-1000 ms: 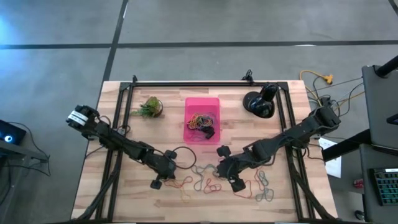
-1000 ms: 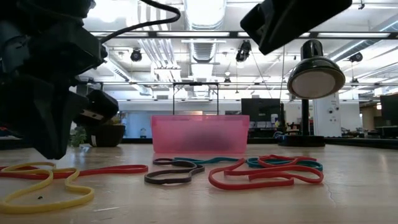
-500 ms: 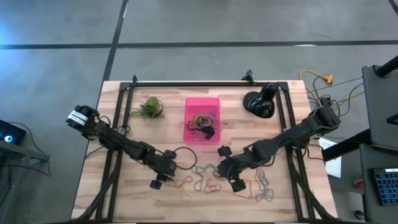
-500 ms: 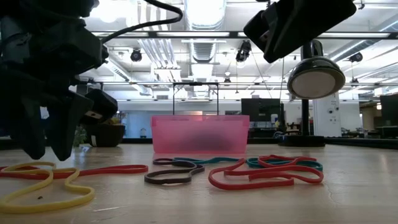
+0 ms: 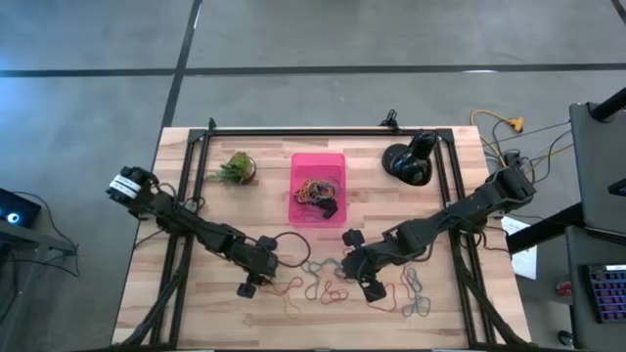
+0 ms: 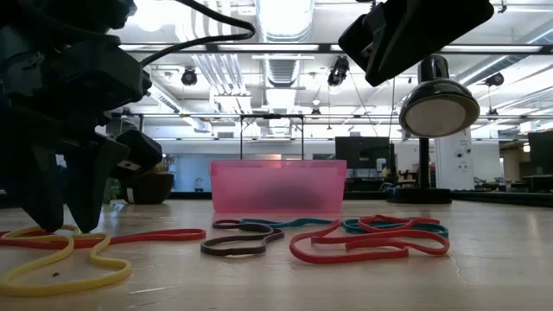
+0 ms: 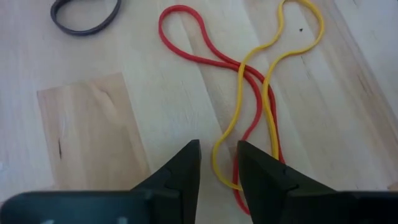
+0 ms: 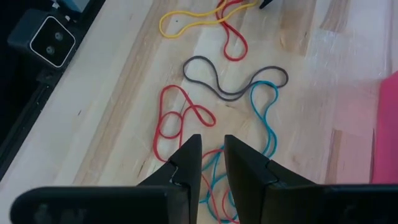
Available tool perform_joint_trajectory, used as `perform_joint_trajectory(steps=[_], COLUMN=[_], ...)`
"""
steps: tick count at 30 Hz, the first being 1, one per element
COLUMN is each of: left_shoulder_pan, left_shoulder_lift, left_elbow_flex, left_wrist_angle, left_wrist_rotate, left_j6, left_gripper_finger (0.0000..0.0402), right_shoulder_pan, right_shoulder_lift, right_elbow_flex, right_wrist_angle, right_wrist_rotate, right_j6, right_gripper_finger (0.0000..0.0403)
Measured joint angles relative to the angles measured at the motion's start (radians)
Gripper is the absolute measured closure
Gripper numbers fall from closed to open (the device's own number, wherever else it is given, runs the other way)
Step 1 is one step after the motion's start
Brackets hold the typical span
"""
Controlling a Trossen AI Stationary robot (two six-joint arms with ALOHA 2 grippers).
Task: Pick and place rubber bands into bin
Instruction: Put the yellow rubber bands into the pink bin
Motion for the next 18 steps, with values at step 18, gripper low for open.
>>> perform_joint_trajectory(steps=[18], left_shoulder_pan=[-0.005], left_shoulder_lift=[0.001], left_elbow_flex=[-0.006], left_wrist_angle=[-0.007], left_wrist_rotate=[-0.076], left_j6=[0.011], left_gripper_finger=[0.0351], right_shoulder_pan=[0.039], right_shoulder_lift=[0.001], right_elbow_flex=[-0.026], right_wrist_angle=[0.011], right_wrist_rotate=[0.027], right_j6=[0.045], right_gripper_finger=[0.0344])
